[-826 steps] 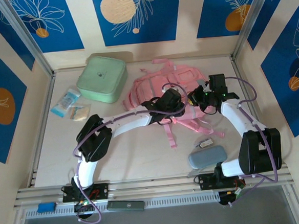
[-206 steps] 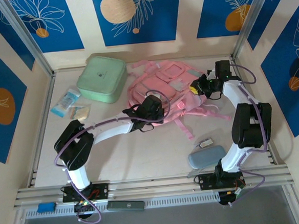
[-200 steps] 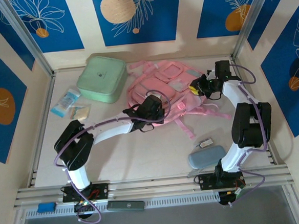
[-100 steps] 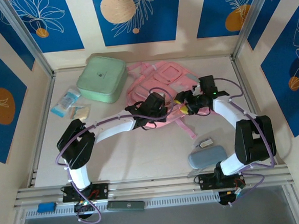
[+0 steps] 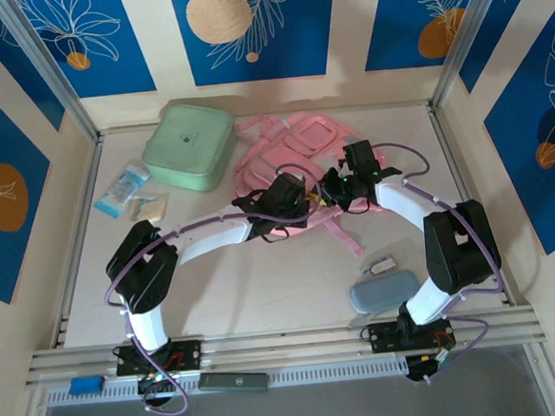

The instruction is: Pack the student bag

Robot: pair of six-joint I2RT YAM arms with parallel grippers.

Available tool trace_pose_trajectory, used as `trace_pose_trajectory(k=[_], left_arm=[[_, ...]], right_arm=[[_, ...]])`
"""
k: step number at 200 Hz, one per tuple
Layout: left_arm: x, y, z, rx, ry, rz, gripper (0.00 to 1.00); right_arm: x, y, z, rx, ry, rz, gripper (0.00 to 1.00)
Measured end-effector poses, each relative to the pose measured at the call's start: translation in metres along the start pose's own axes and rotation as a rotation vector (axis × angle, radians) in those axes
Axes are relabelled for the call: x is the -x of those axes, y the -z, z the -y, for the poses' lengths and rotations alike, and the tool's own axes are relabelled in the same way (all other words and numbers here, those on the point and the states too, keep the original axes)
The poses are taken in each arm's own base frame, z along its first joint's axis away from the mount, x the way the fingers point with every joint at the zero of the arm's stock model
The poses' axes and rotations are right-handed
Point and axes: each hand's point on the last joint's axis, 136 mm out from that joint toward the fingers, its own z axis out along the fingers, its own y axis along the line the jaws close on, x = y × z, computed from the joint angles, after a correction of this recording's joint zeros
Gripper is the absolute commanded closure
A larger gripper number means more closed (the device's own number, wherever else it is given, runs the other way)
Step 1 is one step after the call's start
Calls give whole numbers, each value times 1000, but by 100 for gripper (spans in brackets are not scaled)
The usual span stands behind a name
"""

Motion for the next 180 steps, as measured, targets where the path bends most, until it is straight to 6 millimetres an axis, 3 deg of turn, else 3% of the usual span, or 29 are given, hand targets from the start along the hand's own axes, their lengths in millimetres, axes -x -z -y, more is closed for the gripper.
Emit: trace_pose_trajectory(k=[44, 90, 110, 144, 157, 180], left_arm=[[-9, 19, -20, 6, -27, -10, 100], [-17, 15, -13, -59, -54, -49, 100], [-21, 6, -15, -61, -58, -64, 86], [-29, -8, -18, -49, -82, -87, 77], [-30, -13, -19, -49, -82, -88, 79], [-31, -17, -21, -40, -90, -87, 95]], right_arm=[[12, 26, 19, 21, 19, -60, 100], [15, 35, 21, 10, 56, -66, 100], [15, 35, 21, 4, 64, -63, 100], [15, 35, 21, -1, 69, -58, 100], [14, 35, 20, -3, 73, -55, 100], [14, 35, 20, -3, 77, -55, 100]])
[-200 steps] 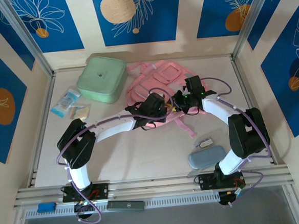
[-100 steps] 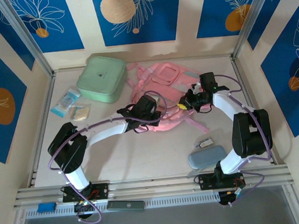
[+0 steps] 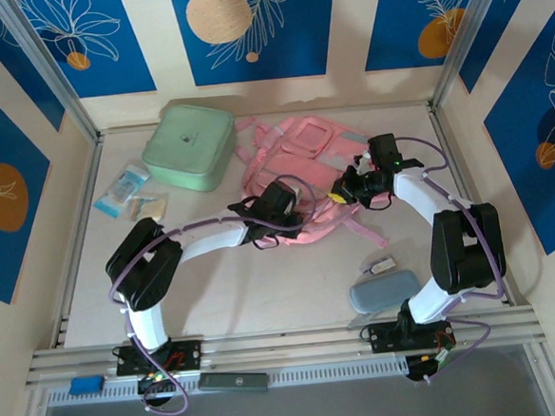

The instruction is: Pack the student bag

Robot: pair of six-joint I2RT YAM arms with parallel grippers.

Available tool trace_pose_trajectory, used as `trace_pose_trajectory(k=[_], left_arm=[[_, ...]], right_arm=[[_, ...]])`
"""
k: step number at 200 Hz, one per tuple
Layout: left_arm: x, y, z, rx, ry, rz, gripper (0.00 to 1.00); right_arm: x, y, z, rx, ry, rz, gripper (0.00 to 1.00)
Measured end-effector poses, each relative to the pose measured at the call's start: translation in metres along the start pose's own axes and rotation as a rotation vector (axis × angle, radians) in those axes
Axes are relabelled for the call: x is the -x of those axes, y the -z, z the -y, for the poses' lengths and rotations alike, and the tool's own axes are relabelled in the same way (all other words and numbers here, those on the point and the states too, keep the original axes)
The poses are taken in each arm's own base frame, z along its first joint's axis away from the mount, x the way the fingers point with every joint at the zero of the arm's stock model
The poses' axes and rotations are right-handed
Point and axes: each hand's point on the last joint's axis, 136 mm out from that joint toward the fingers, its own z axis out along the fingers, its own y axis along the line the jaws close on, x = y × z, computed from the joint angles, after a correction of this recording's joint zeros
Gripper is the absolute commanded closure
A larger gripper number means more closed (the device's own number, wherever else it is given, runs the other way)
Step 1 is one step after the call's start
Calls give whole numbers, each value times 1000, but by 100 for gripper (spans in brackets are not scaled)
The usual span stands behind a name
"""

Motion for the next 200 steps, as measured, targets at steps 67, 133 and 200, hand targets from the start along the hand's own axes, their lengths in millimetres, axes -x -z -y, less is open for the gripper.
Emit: trace_pose_trajectory(k=[67, 133, 200], left_arm=[[9, 27, -5, 33, -70, 62, 100], [-9, 58, -16, 58, -121, 45, 100], [15, 43, 7, 6, -150, 67, 87]], right_arm=[[13, 16, 3, -6, 3, 23, 100], [74, 56, -1, -26, -10, 137, 100], [74, 43, -1, -25, 10, 117, 100]])
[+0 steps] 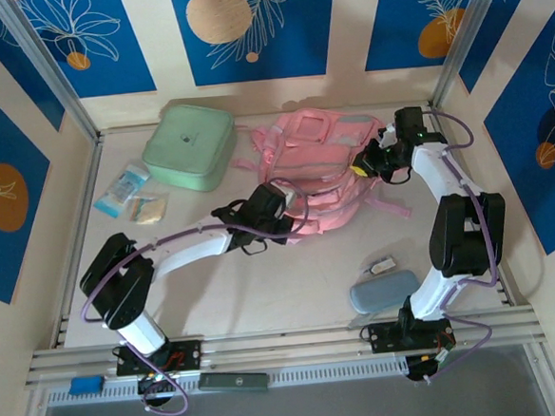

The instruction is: Pack the student bag

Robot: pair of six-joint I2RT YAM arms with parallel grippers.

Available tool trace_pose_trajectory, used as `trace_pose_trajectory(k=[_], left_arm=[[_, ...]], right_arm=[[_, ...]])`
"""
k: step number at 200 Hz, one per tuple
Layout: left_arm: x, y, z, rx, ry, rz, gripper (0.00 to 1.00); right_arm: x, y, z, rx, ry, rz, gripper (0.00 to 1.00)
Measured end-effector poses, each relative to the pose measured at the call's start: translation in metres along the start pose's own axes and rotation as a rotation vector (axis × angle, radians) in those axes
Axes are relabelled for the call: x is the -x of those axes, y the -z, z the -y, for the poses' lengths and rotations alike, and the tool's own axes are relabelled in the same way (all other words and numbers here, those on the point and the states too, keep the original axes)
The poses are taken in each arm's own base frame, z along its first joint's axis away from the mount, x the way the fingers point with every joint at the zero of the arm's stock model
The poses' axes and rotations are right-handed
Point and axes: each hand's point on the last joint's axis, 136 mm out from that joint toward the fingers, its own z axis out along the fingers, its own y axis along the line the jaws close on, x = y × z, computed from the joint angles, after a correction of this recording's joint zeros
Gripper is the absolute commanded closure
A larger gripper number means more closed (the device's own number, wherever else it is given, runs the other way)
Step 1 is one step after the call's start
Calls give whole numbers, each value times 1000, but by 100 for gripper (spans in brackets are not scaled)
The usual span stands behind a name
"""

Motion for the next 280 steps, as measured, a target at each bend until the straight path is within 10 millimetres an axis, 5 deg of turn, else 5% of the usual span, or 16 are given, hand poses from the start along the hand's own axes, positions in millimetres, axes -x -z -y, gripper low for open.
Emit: trace_pose_trajectory(k=[51, 115, 170, 199, 256, 268, 280], left_arm=[[47, -18, -8, -73, 20, 55, 62], [44, -46, -17, -191, 10, -11, 50], [44, -58, -16, -211, 5, -41, 49], [42, -63, -15, -212, 4, -47, 59], [42, -63, -10, -217, -41, -42, 96], [42, -62, -9, -217, -51, -38, 100], [43, -60, -9, -215, -53, -32, 100]], right_arm=[[-2, -3, 1, 9, -1, -6, 100], [-2, -3, 0, 18, 0, -9, 100], [-1, -2, -1, 21, -2, -4, 100], [-1, -2, -1, 22, -2, -4, 100], [-1, -2, -1, 22, -2, -4, 98], [0, -2, -1, 23, -5, -3, 92], [0, -1, 0, 28, -16, -4, 76]])
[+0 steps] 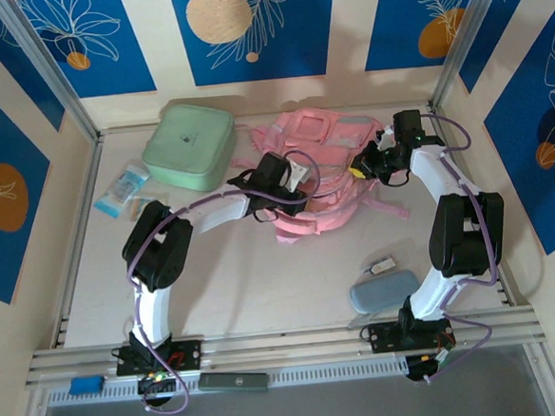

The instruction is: Pack the student bag

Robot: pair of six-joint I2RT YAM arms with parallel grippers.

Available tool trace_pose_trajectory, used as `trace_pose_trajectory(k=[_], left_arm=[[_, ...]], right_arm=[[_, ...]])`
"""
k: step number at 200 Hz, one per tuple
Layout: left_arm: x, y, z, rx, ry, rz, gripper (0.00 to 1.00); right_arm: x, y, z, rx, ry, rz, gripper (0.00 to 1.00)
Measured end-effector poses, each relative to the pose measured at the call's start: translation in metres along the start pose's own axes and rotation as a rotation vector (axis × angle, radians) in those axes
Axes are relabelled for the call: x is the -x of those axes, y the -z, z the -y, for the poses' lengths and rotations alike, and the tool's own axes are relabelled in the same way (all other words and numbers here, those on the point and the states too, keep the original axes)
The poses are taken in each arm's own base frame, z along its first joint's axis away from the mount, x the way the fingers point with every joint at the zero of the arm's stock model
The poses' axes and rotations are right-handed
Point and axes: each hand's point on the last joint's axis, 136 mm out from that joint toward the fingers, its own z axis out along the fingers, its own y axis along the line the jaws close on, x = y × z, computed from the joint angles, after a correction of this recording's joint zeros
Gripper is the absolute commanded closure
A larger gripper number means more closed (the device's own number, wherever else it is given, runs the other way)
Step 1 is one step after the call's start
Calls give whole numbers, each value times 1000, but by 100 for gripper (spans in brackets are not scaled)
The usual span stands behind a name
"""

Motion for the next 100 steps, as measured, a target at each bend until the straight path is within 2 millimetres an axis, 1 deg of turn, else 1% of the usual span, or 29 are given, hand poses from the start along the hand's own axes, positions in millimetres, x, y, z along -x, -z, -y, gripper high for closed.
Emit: trace_pose_trajectory(k=[15, 24, 34, 54, 68, 82, 100], left_arm=[[2, 7, 2, 3, -2, 10, 100], [4, 12, 2, 11, 4, 19, 100], [7, 18, 4, 18, 15, 30, 100], [7, 32, 11, 21, 26, 55, 100], [9, 37, 13, 32, 24, 66, 100], [9, 37, 14, 42, 22, 70, 100], [7, 36, 14, 54, 21, 67, 100]], right_arm=[[-1, 0, -1, 18, -17, -6, 61], [-4, 0, -2, 31, -18, -6, 54], [-11, 2, -2, 48, -21, -13, 49], [-31, 7, -2, 75, -39, -24, 45], [-51, 9, -3, 101, -60, -37, 43], [-72, 4, -6, 115, -81, -65, 41], [-100, -9, -16, 123, -91, -111, 41]])
